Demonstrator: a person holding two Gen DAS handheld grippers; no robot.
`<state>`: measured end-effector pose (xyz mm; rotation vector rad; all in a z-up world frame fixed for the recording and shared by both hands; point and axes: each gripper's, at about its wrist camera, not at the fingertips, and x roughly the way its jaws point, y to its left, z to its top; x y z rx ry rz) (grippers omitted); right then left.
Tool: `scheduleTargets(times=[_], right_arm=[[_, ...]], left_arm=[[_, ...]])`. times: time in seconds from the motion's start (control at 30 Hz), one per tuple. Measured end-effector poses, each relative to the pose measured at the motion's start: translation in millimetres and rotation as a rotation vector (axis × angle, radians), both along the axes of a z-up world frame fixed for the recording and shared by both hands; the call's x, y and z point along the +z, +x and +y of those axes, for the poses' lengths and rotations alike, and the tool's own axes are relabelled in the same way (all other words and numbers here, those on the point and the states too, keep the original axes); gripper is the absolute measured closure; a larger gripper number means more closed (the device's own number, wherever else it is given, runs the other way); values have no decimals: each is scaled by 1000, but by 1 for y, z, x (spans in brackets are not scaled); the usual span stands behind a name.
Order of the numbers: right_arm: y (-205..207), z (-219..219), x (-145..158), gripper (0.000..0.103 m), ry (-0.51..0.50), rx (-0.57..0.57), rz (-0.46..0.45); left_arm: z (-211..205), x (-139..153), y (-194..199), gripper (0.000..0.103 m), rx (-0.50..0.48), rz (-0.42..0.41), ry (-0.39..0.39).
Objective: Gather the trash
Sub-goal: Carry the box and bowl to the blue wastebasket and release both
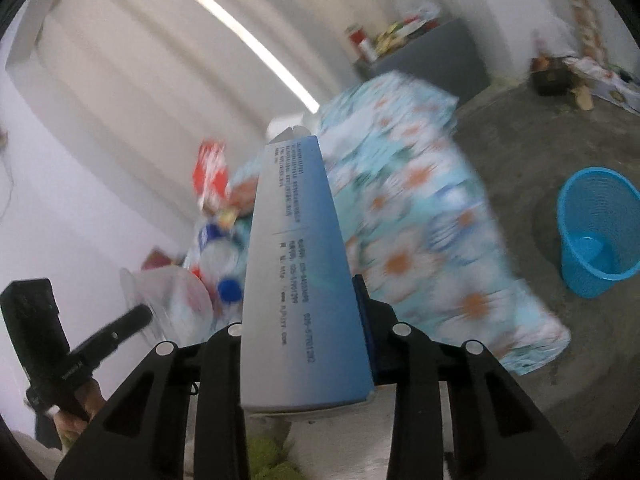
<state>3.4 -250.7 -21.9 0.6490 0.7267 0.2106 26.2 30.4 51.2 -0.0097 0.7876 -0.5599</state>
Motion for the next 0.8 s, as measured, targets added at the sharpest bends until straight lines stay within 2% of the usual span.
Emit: scheduleTargets(times=[0.17, 0.33, 0.47, 0.53, 0.63, 0.73, 0.8], right_arm=[[-18, -75, -12, 71, 77, -228, 26], [-36, -134, -43, 71, 129, -439, 97], [-46, -172, -80, 71, 169, -596, 179], [-49, -190, -97, 71, 196, -639, 204], [-39, -210, -123, 71, 237, -678, 245], [-23, -237, -152, 71, 289, -702, 291], [-4, -256, -168, 71, 317, -711, 321]], left_arm=[[-85, 6, 38, 100, -128, 73, 39], [-184, -10, 85, 100, -262, 173, 97], [-271, -44, 117, 100, -339, 254, 182], [-313, -68, 132, 100, -367, 315, 226], [-368, -106, 149, 100, -393, 349, 312], [-412, -147, 170, 100, -392, 412, 365], [-430, -164, 183, 100, -382, 427, 388]])
